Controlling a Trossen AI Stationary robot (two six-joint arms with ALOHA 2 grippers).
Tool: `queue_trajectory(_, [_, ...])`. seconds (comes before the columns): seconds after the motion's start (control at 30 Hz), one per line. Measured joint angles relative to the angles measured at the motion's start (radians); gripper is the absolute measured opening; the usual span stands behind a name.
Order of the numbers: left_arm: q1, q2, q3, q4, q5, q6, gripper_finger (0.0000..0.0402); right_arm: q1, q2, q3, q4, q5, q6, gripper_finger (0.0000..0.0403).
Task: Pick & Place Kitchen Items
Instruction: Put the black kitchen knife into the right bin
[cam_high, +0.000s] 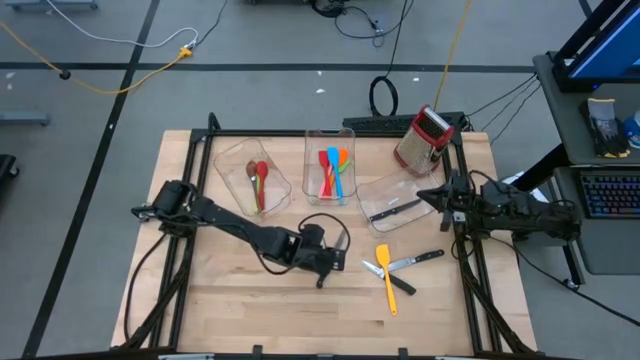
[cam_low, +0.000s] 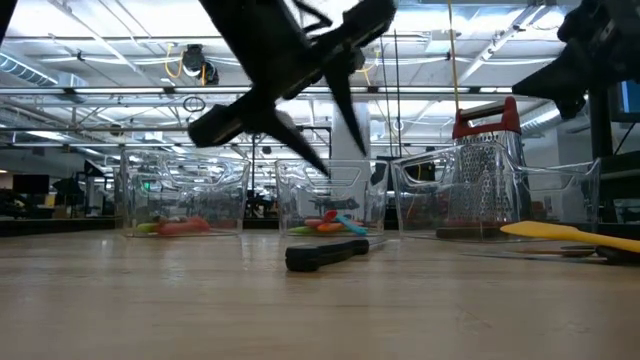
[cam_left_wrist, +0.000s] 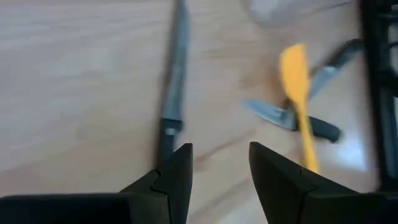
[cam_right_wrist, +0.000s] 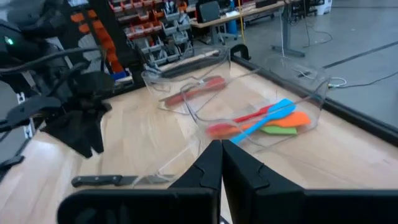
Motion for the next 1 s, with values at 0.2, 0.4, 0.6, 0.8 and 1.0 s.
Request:
queue_trajectory(0.2, [0.017, 0.009, 0.001, -0.030, 0.012, 0.017, 0.0159, 0.000, 0.000, -0.051, 0.035, -0.002, 0.006, 0.0004])
queue_trajectory(0.4, [0.013, 0.050, 0.005, 0.006, 0.036, 0.101, 0.0159, 0.000, 0.000, -0.063, 0.062, -0.002, 0.000, 0.0004])
queue_trajectory(0.6, [0.001, 0.142, 0.101, -0.070, 0.088, 0.189, 0.0159, 0.000, 0.000, -0.064, 0.080, 0.001, -0.004, 0.0004])
queue_trajectory(0.8, [0.000, 0.216, 0.212, -0.241, 0.099, 0.183, 0.0159, 0.000, 0.000, -0.064, 0.095, 0.001, -0.026, 0.0004])
queue_trajectory(1.0, [0.001, 0.230, 0.229, -0.255, 0.098, 0.168, 0.0159, 0.000, 0.000, -0.064, 0.099, 0.000, -0.026, 0.0004])
